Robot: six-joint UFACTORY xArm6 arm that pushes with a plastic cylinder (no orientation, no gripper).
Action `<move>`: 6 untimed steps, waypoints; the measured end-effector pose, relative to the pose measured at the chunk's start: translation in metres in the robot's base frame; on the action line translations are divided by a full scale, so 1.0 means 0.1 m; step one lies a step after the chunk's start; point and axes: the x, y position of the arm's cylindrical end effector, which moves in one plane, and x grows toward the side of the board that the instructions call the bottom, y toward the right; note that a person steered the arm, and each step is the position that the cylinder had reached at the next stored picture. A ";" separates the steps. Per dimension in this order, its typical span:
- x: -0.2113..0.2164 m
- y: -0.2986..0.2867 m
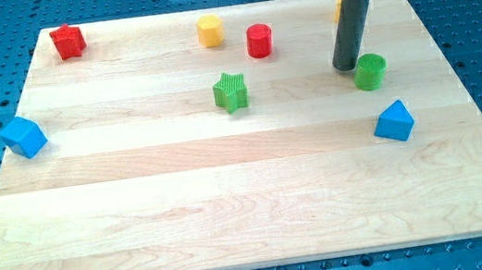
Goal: Place red circle and triangle parallel to each other
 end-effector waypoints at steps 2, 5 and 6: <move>-0.01 0.02; -0.25 -0.19; -0.37 -0.25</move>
